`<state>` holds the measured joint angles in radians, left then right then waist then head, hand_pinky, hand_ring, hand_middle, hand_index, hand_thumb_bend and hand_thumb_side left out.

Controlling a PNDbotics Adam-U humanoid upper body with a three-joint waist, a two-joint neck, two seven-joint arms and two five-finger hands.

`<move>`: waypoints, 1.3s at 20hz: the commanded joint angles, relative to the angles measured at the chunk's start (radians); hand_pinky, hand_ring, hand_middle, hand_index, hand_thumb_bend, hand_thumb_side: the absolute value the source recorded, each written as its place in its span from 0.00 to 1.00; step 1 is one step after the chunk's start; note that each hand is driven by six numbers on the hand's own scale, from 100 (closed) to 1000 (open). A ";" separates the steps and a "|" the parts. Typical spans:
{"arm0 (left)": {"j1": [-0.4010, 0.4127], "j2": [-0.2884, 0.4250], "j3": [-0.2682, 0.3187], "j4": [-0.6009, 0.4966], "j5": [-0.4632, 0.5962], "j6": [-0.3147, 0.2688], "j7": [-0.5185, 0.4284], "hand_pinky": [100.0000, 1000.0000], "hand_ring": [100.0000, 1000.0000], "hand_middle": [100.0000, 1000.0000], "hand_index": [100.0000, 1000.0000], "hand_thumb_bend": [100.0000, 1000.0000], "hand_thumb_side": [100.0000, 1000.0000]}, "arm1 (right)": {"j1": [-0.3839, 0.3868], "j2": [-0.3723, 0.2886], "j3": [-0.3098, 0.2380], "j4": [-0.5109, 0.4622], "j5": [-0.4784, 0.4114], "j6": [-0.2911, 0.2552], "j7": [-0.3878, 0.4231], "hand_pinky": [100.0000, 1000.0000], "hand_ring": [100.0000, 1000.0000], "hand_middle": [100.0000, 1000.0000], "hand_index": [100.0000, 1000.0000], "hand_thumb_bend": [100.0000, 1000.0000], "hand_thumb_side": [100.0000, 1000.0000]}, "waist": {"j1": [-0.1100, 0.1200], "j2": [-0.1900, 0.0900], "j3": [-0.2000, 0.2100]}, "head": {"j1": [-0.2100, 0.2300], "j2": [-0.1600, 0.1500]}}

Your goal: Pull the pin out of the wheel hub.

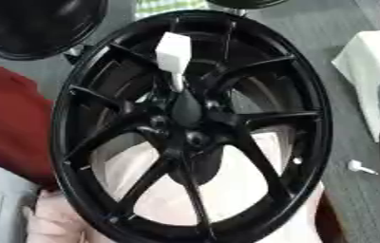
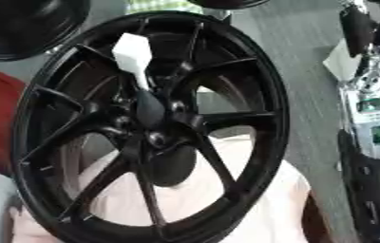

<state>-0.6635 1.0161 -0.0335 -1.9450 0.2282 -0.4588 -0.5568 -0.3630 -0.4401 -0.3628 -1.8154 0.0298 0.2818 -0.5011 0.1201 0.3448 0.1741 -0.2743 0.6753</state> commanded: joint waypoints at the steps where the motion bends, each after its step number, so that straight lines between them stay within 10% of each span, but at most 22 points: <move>1: -0.086 0.053 -0.055 0.044 -0.082 -0.042 -0.102 0.72 0.67 0.58 0.76 0.00 0.28 | -0.004 -0.036 0.001 -0.025 0.013 0.000 0.007 0.85 0.98 0.73 0.82 0.00 0.49 | 0.012 -0.022 0.003 | -0.001 -0.006; 7: -0.264 -0.005 -0.159 0.138 -0.184 -0.067 -0.335 0.74 0.70 0.62 0.77 0.00 0.45 | 0.002 -0.039 0.002 -0.026 0.017 0.003 0.010 0.85 0.97 0.72 0.82 0.00 0.49 | 0.017 -0.026 0.007 | -0.019 -0.022; 26: -0.620 -0.334 -0.476 0.477 -0.442 -0.210 -0.350 0.73 0.70 0.62 0.77 0.00 0.63 | 0.006 -0.030 0.013 -0.020 0.017 0.004 0.026 0.85 0.97 0.72 0.82 0.00 0.49 | 0.003 -0.029 0.006 | -0.021 -0.041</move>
<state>-1.2601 0.6806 -0.5069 -1.4860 -0.1980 -0.4334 -0.6857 -0.3505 -0.4465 -0.3503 -1.8155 0.0403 0.2864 -0.4788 0.1273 0.3437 0.1797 -0.2967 0.6480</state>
